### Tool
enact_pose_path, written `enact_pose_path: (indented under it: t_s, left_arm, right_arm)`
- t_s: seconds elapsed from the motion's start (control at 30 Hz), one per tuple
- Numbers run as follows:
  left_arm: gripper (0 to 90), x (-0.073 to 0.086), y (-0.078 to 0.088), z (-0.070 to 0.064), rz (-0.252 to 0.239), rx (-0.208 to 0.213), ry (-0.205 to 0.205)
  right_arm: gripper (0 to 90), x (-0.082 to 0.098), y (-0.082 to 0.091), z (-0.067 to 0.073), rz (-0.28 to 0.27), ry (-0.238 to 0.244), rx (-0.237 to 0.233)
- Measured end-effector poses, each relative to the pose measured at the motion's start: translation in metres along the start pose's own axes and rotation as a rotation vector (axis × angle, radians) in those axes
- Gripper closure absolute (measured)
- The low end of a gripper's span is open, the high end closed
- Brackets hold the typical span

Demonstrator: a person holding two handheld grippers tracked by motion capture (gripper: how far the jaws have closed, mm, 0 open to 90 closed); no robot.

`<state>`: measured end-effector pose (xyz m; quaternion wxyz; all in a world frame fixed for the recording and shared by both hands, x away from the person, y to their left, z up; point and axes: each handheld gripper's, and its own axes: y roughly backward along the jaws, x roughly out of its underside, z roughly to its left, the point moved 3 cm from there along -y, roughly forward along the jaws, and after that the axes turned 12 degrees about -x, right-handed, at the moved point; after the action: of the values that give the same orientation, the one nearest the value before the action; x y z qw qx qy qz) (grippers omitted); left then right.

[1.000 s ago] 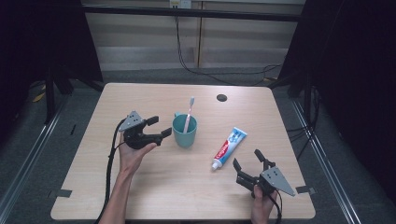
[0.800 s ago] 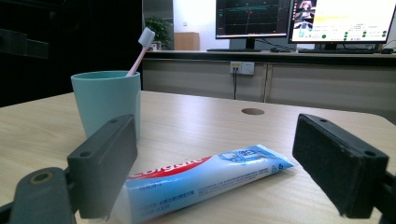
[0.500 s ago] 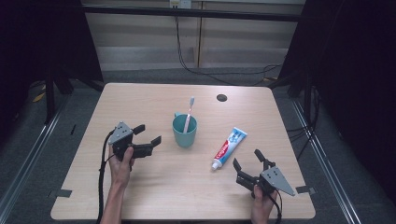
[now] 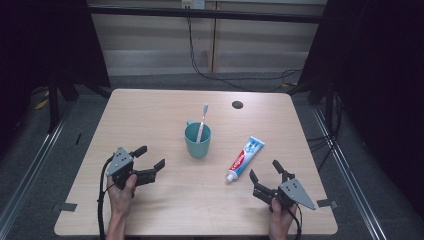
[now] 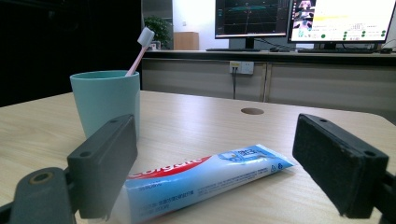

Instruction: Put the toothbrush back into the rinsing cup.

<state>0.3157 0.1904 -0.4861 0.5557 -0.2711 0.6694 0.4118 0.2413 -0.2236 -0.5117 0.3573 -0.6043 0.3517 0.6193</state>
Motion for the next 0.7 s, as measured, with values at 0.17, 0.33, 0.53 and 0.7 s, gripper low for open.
enact_pose_path:
  t_s: [0.17, 0.33, 0.53, 0.7]
  left_arm:
    - [15.9, 0.013, 0.008, 0.0, 0.01, -0.026, 0.009]
    - [16.0, 0.028, 0.018, -0.003, -0.007, -0.054, 0.013]
    - [16.2, 0.032, 0.025, -0.003, -0.042, -0.051, 0.014]
    - [16.2, 0.033, 0.03, -0.006, -0.09, -0.07, -0.015]
  right_arm:
    - [12.9, 0.0, -0.001, 0.0, 0.009, -0.012, -0.003]
    - [12.8, 0.0, -0.005, -0.001, 0.055, -0.008, 0.052]
    - [12.6, 0.0, -0.011, -0.004, 0.124, -0.04, 0.083]
    - [12.7, 0.0, -0.014, -0.011, 0.196, -0.087, 0.098]
